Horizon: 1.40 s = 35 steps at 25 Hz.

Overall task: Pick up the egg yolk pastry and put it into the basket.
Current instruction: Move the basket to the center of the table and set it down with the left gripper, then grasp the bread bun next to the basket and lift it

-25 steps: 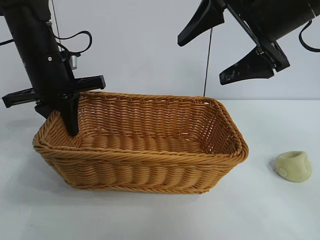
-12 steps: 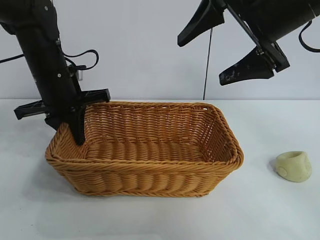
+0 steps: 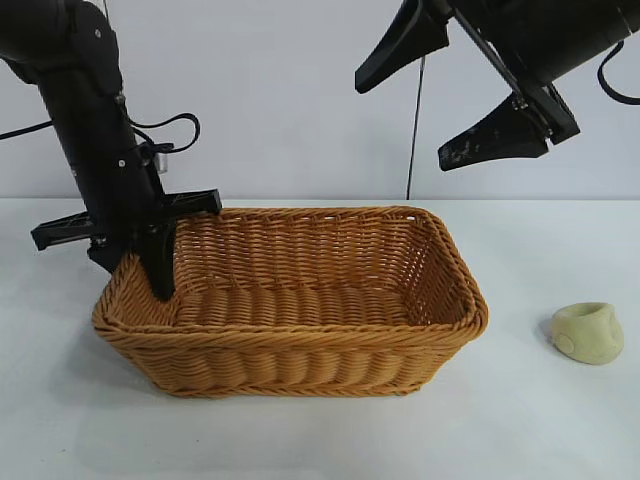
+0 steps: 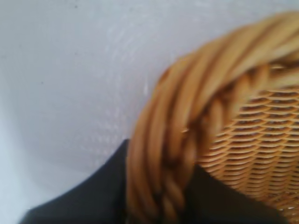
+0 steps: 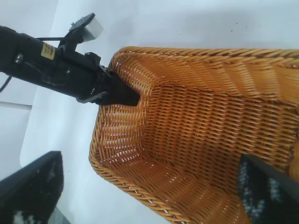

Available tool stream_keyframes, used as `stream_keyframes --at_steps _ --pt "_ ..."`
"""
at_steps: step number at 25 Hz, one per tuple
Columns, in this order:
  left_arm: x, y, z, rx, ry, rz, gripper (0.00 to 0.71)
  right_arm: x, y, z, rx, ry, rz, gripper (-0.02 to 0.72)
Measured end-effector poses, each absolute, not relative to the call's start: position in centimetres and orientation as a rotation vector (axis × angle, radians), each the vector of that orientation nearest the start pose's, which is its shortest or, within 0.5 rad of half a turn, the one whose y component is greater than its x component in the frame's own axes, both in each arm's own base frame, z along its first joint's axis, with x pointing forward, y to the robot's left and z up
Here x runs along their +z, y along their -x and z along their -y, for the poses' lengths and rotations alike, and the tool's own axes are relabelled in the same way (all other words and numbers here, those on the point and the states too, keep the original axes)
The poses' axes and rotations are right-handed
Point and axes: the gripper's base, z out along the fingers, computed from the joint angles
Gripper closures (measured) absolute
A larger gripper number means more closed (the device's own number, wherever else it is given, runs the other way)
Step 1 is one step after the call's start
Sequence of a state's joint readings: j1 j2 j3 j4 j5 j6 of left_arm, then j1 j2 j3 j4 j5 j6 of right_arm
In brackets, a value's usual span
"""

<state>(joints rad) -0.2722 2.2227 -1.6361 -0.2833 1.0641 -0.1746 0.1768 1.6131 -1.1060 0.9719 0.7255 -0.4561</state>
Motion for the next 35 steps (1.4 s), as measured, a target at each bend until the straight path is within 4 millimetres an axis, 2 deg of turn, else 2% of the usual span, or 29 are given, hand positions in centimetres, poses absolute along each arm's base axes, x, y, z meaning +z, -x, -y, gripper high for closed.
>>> stream_keyframes --at_steps 4,10,12,15,20,24,30,33,35 --pt "15.5 -41.5 13.9 -0.4 0.04 -3.145 0.018 26.3 -32.3 -10.8 0.951 0.018 -2.487 0.008" --pt "21.2 -42.1 13.6 -0.347 -0.047 -3.048 0.016 26.3 -32.3 -10.8 0.951 0.018 -2.487 0.008" --pt "22.5 -42.5 13.4 -0.298 -0.073 -3.006 0.015 26.3 -32.3 -10.8 0.951 0.018 -2.487 0.008" --pt "23.7 -43.1 13.0 -0.227 -0.101 -2.956 0.015 26.3 -32.3 -10.8 0.951 0.018 -2.487 0.008" --pt "24.1 -43.4 12.2 -0.18 -0.102 -2.938 0.015 26.3 -32.3 -10.8 0.951 0.018 -2.487 0.008" --pt "24.1 -44.1 9.5 -0.162 -0.037 -2.937 0.015 26.3 -32.3 -10.8 0.952 0.018 -2.487 0.008" --pt "24.2 -45.0 3.2 -0.133 0.136 -2.925 0.015 26.3 -32.3 -10.8 0.952 0.018 -2.487 0.008" --pt "24.1 -44.6 1.3 -0.127 0.186 -2.933 0.015 26.3 -32.3 -10.8 0.952 0.018 -2.487 0.008" --pt "24.4 -43.9 0.8 -0.126 0.189 -2.938 0.015 26.3 -32.3 -10.8 0.952 0.018 -2.487 0.008"
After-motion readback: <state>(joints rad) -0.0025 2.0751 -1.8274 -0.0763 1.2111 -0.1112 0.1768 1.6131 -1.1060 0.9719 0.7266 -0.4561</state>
